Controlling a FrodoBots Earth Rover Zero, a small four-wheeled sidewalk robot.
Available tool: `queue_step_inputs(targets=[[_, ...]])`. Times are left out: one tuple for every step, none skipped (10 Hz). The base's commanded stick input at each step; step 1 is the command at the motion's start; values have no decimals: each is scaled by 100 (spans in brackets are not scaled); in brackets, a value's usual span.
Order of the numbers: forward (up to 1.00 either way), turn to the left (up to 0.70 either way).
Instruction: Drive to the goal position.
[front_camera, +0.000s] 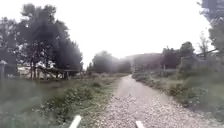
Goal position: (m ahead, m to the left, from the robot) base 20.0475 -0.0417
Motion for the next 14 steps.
queue_step_inputs(targets=[[70, 0], [70, 0], [70, 0], [70, 0], [70, -2], [70, -14], [70, -34], [70, -19], [70, 0], [70, 0], [70, 0], [70, 0], [70, 0], [70, 0]])
